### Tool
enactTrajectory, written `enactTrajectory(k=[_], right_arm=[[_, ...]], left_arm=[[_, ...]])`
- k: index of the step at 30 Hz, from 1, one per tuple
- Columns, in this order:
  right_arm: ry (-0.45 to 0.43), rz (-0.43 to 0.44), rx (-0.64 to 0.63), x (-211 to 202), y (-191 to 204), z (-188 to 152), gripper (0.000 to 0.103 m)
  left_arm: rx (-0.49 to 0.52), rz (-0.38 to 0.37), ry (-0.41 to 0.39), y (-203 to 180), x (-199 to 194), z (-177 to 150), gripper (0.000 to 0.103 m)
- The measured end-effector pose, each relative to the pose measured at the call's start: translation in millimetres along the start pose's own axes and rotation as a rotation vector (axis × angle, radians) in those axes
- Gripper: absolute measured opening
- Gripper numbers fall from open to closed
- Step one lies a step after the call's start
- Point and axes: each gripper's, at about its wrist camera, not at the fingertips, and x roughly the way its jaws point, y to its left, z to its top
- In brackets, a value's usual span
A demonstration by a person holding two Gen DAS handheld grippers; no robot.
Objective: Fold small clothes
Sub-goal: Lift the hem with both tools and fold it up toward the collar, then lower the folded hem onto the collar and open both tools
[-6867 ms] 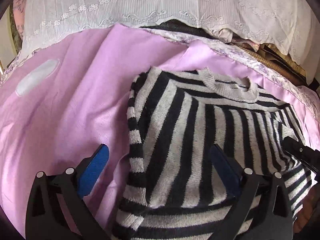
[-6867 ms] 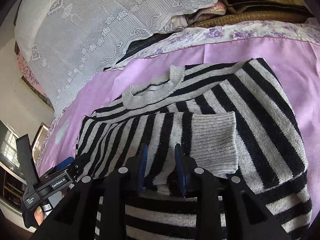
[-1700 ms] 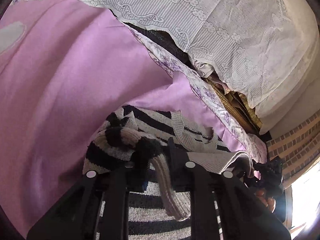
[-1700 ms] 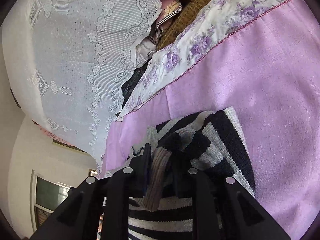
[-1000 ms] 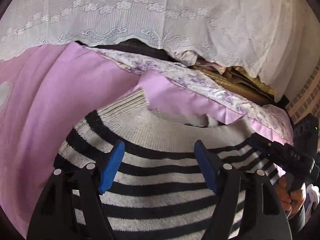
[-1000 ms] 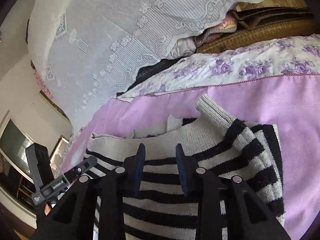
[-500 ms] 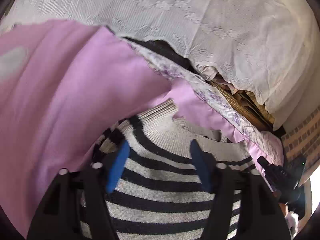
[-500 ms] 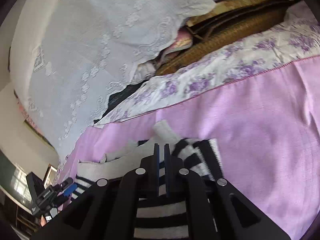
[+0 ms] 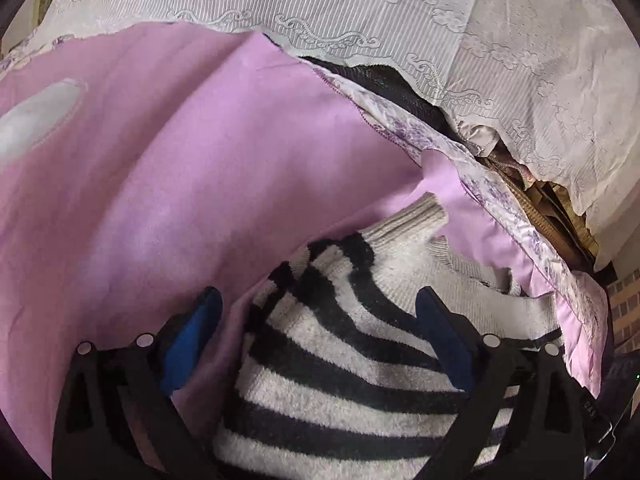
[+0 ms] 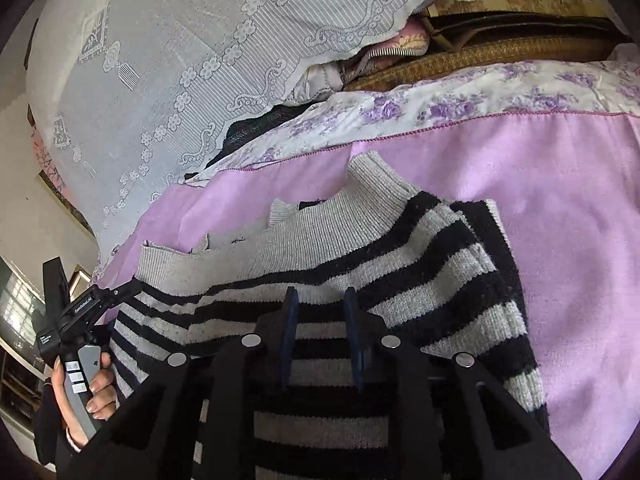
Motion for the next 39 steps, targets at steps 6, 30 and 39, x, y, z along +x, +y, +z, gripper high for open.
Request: enactTrajectory(k=[6,30,39], right_arm=[[-0.063,0.024,-0.098,-39,33,-20,0.030],[0.035,-0.144,-0.352,-47,64,-90,0.071],[0.048,-0.097,-0.350,-45,65,-90,0.081]], left_arm=[[0.222,0.012,-0.095,-51,-48,-38,0.095],[0.267,0.156,-0.112,-53,-78,-43,0.098],[0.103,0.385,0.100,0,37,23,0.099]])
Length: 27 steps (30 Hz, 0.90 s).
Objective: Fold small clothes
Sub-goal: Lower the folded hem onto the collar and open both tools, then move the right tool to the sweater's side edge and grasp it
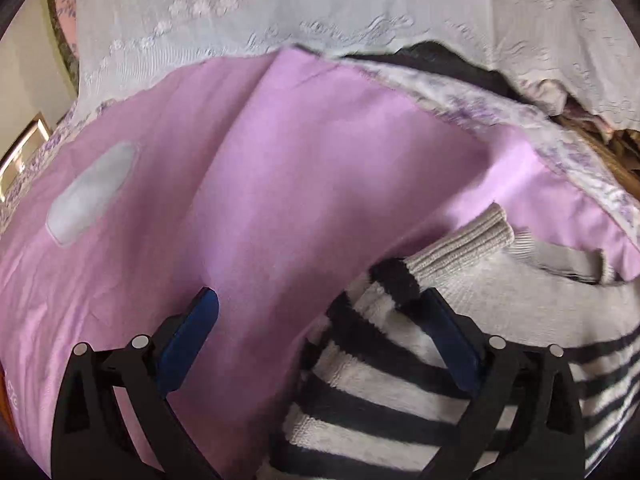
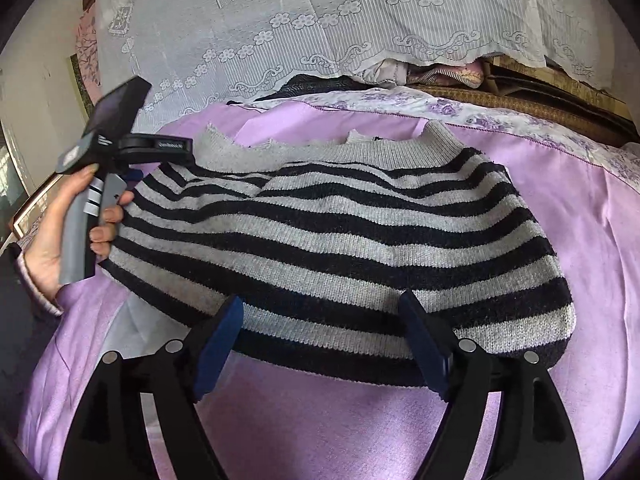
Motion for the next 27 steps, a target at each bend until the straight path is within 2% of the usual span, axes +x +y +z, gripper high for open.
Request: enactTrajectory(k=[1,3,6,10,13,17,19,22,24,25,27], right_arm=[[0.002,0.002,-0.003,1,0,0,0.082],[0.004,0.006,-0.006,1,1,0,0.084],[0.005,0.012,-0.005,1,1,0,0.085],[0.005,0.015,-0.005,1,0,0,0.085],[0.005,0.015,-0.005,1,0,0,0.086],[-0.014,0.035,0.014,-3,-3,1,0.085],[-0.067,0.054,0.071,-16,-11,5,0.085],[-0.133,0.092,0.187,-35,-35,13,0.085],[-0.095,0.080,0.264,-28,-53,13,0.085],[-0.067,0.052,0.301,-21,-62,8,0.084],[-0.053,0.057,0.320,-8,-71,0,0.080]], left_arm=[[-0.047,-0.051,0.042,10,12,2,0.099],[-0.076,-0.072,0.012,16,5,5,0.099],[-0.054,-0.097,-0.026,17,-10,-4,0.098],[-0.052,-0.175,-0.123,20,-50,-43,0.098],[-0.038,-0.222,-0.166,11,-74,-81,0.098],[0.054,-0.224,-0.211,-20,-106,-116,0.098],[0.171,-0.215,-0.218,-47,-119,-134,0.098],[0.303,-0.104,-0.220,-79,-115,-161,0.098],[0.316,-0.062,-0.225,-84,-105,-169,0.099],[0.307,-0.070,-0.223,-81,-105,-168,0.099],[0.266,-0.102,-0.207,-74,-110,-166,0.099]])
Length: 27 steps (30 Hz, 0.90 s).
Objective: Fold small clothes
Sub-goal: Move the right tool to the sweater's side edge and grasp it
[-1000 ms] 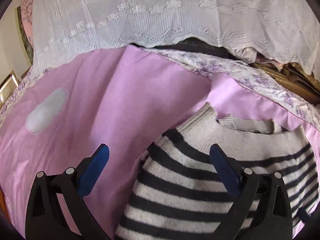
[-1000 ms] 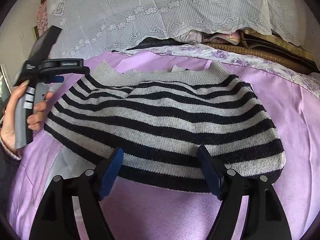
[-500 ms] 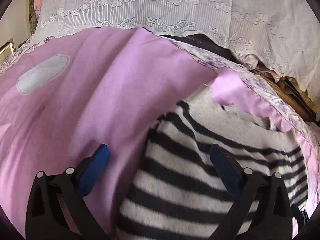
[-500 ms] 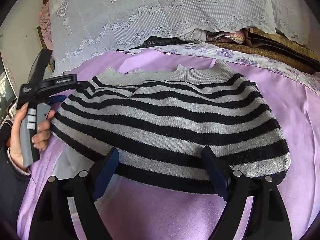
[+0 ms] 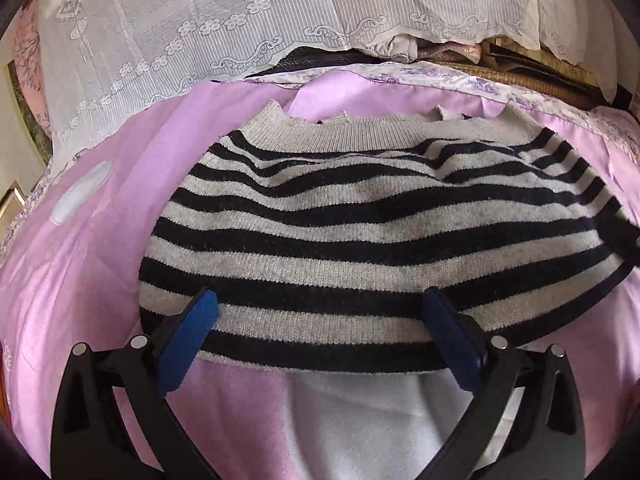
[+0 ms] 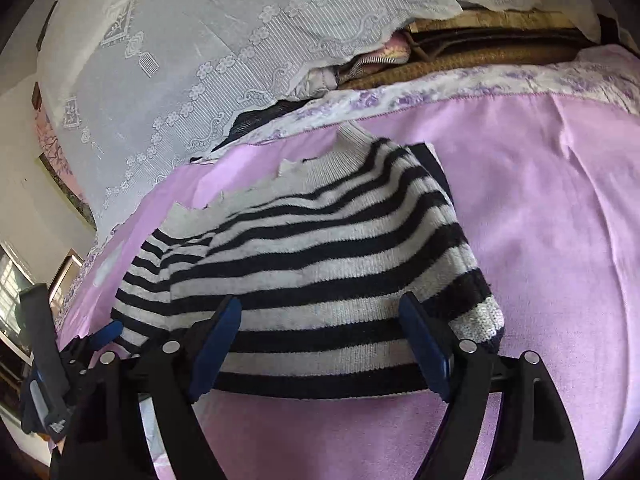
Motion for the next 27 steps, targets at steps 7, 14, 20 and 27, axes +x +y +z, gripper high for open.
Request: enactTrajectory(k=[7,14,20,27], right_arm=[[-0.086,0.084,0.081,-28,-4,17,0.080],[-0.103,0.037,0.227,-35,-63,31,0.080],[-0.027,0.107,0.343,-9,-91,25,0.080],[0.016,0.083,0.304,6,-86,21,0.080]], left_arm=[[-0.049,-0.064,-0.081,-15,-42,25,0.098],[-0.105,-0.188,-0.019,-75,-26,51,0.098],[0.097,-0.080,-0.044,-115,-4,18,0.098],[0.046,-0.132,-0.015,-105,2,18,0.099]])
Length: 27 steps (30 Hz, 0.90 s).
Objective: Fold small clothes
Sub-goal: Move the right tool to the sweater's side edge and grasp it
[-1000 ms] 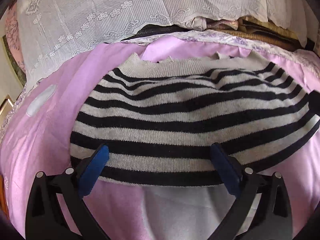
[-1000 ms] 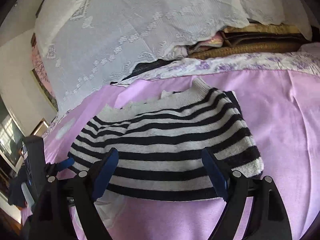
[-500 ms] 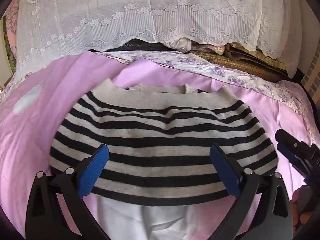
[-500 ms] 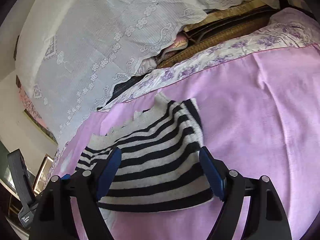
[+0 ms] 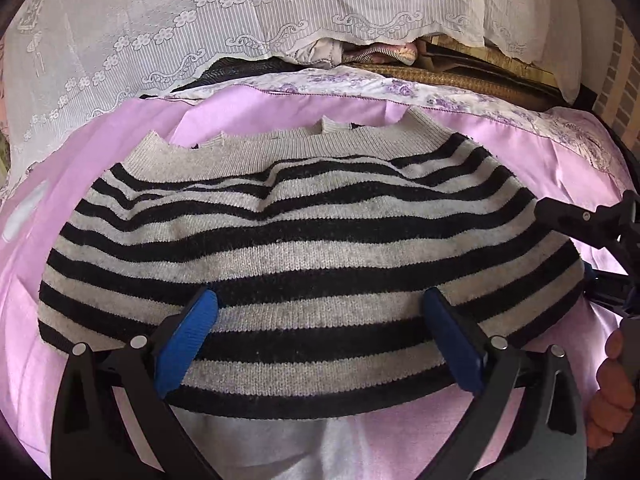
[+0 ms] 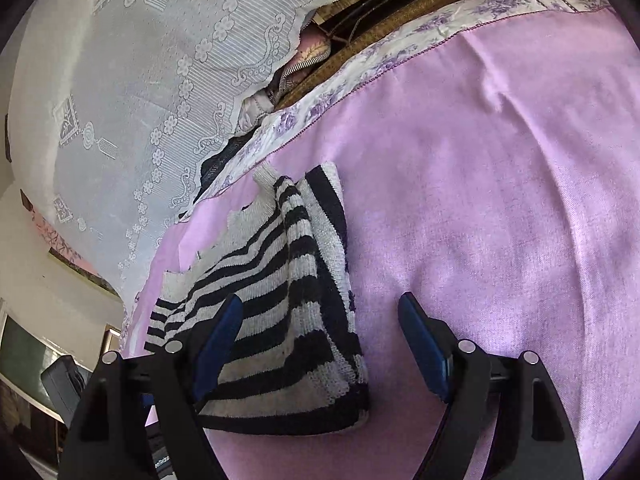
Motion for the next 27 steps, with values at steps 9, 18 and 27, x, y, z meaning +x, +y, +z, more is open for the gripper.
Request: enactTrajectory(k=[9,18,27], right_arm=[[0.006,-0.106,-0.129,13,18,-5,0.082],[0.039,-0.128,-0.191,31,31,3,0.082],[0.062,-0.107,-0.235,35,37,-1,0.058]], left_arm=[[-0.002,0.002,-0.012,0,0,-1,0.099],[-0.123,0.014,-0.131,30,-11,15,0.099],[-0.091,0.055,-0.018,28,15,10,0.098]])
